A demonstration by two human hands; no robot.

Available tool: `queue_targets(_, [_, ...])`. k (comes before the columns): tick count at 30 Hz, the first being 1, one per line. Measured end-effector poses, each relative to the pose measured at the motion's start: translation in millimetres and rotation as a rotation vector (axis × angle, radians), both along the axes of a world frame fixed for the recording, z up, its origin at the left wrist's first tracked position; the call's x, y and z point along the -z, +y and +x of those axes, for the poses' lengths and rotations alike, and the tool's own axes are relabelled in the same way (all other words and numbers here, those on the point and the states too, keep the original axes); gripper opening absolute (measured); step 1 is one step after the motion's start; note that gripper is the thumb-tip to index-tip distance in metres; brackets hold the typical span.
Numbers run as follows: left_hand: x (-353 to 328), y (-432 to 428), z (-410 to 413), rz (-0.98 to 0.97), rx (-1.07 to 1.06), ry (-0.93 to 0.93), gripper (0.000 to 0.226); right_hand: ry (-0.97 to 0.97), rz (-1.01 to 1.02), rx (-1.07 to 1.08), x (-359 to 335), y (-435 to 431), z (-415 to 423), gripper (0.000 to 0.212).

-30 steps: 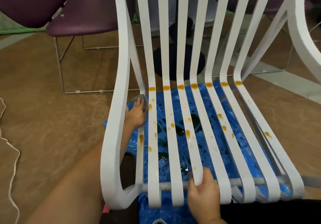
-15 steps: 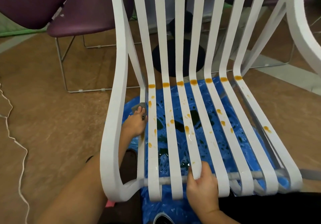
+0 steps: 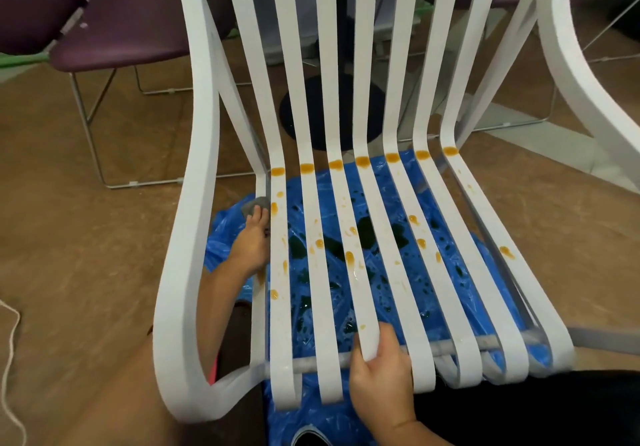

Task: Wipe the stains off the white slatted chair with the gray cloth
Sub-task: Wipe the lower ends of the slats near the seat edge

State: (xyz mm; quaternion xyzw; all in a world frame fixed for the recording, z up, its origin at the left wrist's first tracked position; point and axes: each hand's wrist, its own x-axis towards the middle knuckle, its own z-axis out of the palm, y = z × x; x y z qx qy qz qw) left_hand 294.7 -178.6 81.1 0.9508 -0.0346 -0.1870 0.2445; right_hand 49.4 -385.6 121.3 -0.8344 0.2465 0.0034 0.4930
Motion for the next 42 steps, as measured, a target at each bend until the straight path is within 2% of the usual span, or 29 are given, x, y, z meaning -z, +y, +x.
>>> queue_targets(5, [-9,9,-54,-0.072,-0.064,0.060,0.064,0.016,0.017,-0.008,-8,0,0,0.012])
queue_targets(10, [-35,7,-92,0.033,-0.013,0.119,0.060,0.031,0.012,-0.015,-12,0,0,0.008])
queue_targets(18, [-51,12,-133,0.092,0.088,0.140,0.054,0.011,-0.007,-0.003,-10,1,1,0.009])
queue_targets(22, [-47,8,-117,0.105,0.130,0.135,0.060,0.002,-0.007,0.014,-8,0,1,0.013])
queue_targets(28, [-34,6,-54,0.090,0.082,0.047,0.062,-0.009,-0.029,0.030,-5,2,2,0.024])
queue_targets(35, [11,15,24,0.095,0.093,0.014,0.072,-0.016,-0.032,0.054,-4,3,3,0.020])
queue_targets(42, [17,10,23,0.068,0.055,-0.001,0.075,0.019,-0.037,-0.001,-7,0,3,0.024])
